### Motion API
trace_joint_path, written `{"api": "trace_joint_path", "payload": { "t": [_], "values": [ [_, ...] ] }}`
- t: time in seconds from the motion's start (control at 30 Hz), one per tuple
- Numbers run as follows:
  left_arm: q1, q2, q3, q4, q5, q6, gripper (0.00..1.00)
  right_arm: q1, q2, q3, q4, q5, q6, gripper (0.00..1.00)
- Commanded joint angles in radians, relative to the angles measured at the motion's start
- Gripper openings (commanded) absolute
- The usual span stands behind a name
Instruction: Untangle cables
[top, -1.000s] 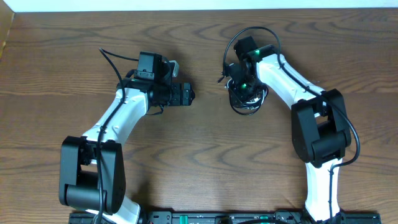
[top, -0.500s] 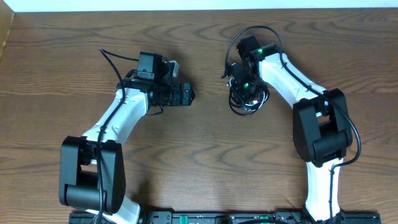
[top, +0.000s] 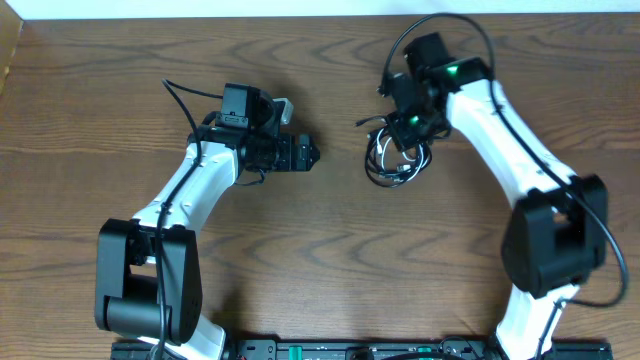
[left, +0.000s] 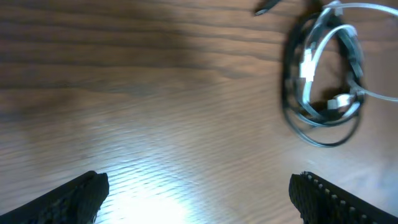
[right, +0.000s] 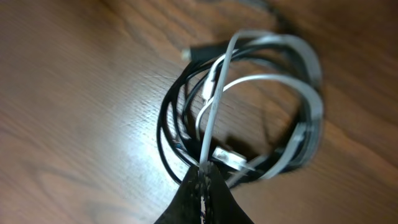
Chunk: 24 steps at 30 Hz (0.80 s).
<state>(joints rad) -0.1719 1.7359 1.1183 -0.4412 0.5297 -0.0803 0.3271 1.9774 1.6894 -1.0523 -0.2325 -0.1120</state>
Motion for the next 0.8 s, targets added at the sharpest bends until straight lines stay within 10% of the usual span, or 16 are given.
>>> {"api": "trace_joint_path", "payload": {
  "t": [0.0, 0.57, 0.77],
  "values": [
    [0.002, 0.000, -0.008, -0.002, 0.118, 0.058, 0.98, 0.001, -0.085, 0.000, -0.002, -0.013, 0.042, 0.01],
    [-0.080, 0.002, -0.008, 0.061, 0.282, 0.130, 0.98, -0.001, -0.269, 0.024, -0.055, 0.113, 0.137, 0.01],
    [-0.183, 0.024, -0.008, 0.177, 0.249, 0.116, 0.98, -0.001, -0.272, 0.024, -0.051, 0.286, 0.288, 0.16]
  ]
}}
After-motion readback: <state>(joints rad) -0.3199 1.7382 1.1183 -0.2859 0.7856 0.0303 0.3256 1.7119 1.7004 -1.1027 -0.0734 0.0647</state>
